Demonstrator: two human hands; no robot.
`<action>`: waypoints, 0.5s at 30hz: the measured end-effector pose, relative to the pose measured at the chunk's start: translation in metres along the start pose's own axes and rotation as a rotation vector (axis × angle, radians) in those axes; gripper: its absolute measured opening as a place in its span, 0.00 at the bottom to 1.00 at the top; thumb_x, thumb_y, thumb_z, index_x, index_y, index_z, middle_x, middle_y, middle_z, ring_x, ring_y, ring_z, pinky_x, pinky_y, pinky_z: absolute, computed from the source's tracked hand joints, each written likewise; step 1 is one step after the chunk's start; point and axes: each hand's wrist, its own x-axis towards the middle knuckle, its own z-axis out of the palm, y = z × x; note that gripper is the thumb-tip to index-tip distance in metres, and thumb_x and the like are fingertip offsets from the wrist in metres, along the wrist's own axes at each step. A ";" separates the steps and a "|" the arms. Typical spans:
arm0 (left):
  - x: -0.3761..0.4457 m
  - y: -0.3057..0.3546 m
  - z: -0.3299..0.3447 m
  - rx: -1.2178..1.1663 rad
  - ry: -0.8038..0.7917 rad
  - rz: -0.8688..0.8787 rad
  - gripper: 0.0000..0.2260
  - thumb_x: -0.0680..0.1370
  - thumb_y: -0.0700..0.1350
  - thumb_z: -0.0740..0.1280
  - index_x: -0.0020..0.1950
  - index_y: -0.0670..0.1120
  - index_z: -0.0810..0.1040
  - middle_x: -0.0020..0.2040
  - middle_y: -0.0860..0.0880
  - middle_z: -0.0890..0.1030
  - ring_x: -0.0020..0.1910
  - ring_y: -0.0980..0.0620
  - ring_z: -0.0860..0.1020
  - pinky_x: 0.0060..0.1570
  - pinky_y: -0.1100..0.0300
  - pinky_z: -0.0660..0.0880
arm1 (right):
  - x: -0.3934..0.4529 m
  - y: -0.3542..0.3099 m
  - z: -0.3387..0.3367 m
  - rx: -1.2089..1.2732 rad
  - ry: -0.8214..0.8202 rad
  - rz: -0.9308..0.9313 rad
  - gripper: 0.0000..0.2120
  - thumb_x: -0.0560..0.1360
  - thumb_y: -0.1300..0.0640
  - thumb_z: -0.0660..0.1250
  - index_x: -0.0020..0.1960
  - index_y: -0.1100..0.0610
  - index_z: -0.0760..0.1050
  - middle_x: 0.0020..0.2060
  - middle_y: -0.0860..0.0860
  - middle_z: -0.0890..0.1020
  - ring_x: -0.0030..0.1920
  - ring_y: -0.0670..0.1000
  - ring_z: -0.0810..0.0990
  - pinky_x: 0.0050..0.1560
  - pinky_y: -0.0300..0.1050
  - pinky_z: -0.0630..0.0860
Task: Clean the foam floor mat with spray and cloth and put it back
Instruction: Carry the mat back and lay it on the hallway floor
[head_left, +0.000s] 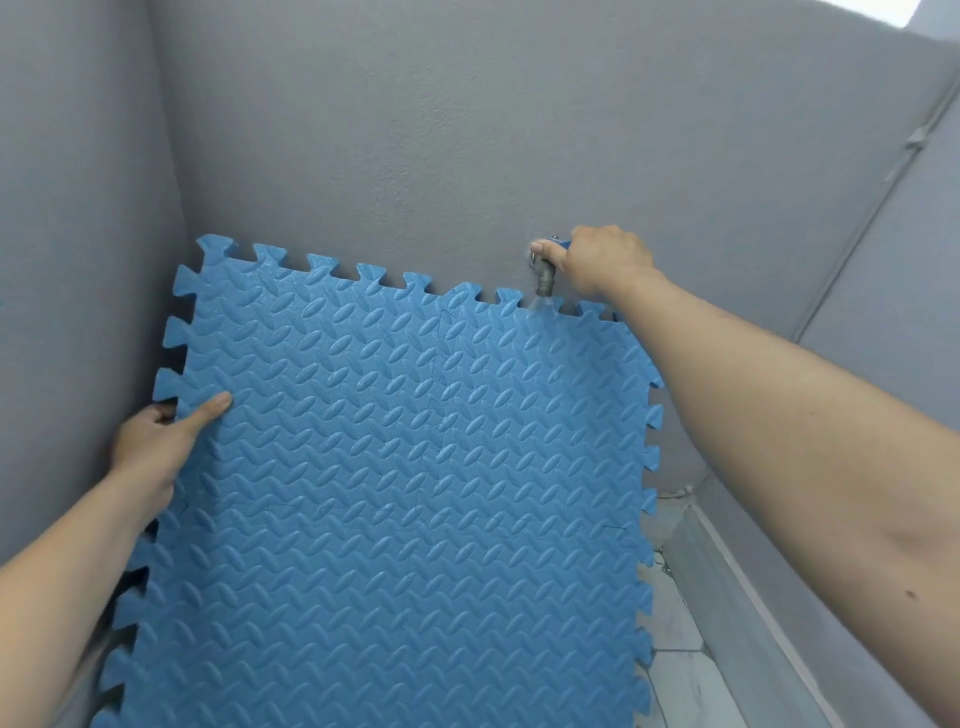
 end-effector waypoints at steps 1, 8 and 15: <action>0.000 -0.001 0.001 0.000 0.003 -0.005 0.23 0.69 0.51 0.76 0.61 0.43 0.78 0.59 0.46 0.81 0.52 0.49 0.78 0.55 0.55 0.74 | 0.000 -0.001 0.001 0.006 -0.002 0.007 0.30 0.78 0.32 0.49 0.48 0.59 0.70 0.44 0.57 0.74 0.49 0.60 0.75 0.44 0.49 0.68; -0.018 -0.003 0.035 -0.008 -0.045 -0.039 0.22 0.69 0.52 0.77 0.58 0.43 0.79 0.55 0.48 0.81 0.51 0.50 0.79 0.53 0.56 0.74 | -0.060 0.020 0.078 0.616 0.534 0.042 0.30 0.80 0.38 0.52 0.78 0.50 0.56 0.76 0.54 0.63 0.76 0.53 0.58 0.76 0.55 0.54; -0.033 -0.008 0.089 0.099 -0.044 -0.001 0.36 0.67 0.59 0.76 0.69 0.43 0.71 0.63 0.50 0.75 0.61 0.47 0.75 0.57 0.57 0.69 | -0.167 -0.019 0.250 0.489 0.233 0.442 0.35 0.79 0.35 0.40 0.79 0.55 0.42 0.79 0.56 0.50 0.79 0.63 0.47 0.76 0.65 0.50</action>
